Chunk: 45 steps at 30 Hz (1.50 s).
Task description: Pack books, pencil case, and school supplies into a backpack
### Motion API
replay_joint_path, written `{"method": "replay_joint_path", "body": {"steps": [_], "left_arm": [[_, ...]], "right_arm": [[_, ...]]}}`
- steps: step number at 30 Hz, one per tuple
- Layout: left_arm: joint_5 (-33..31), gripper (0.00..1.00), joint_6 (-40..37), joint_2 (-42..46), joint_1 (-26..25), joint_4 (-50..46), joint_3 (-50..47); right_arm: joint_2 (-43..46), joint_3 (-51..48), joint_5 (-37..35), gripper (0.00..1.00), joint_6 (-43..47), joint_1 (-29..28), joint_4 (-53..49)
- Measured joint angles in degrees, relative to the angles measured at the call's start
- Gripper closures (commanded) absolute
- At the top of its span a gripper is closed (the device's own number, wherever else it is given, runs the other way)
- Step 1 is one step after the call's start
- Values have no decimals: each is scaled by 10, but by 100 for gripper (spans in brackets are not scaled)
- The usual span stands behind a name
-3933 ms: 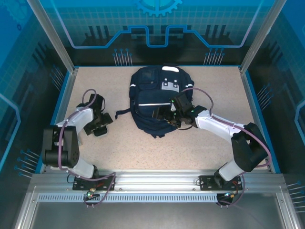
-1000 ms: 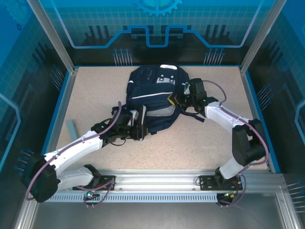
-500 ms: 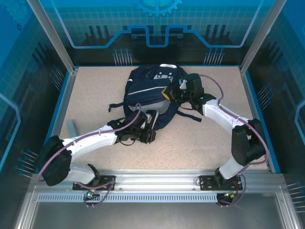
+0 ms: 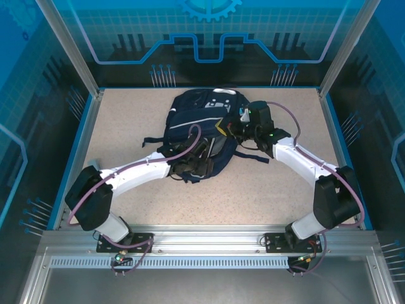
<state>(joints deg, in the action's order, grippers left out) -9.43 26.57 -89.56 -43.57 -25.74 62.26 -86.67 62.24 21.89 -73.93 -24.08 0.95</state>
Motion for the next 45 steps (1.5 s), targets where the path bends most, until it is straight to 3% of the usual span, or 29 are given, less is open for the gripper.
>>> {"method": "replay_joint_path", "body": {"steps": [19, 24, 30, 37, 45], "left_arm": [[-9, 12, 5, -34, -3, 99, -6], [-7, 6, 14, 5, -2, 91, -35], [1, 7, 37, 105, -2, 76, -89], [15, 29, 76, 144, -2, 76, -150], [27, 27, 96, 125, 26, 91, -163]], "right_arm": [[4, -32, -48, 100, 33, -2, -31], [1, -34, -48, 100, 37, -4, -41], [1, -34, -48, 100, 41, -4, -44], [0, -34, -48, 100, 41, -4, -44], [0, -34, -50, 100, 43, -8, -45]]}}
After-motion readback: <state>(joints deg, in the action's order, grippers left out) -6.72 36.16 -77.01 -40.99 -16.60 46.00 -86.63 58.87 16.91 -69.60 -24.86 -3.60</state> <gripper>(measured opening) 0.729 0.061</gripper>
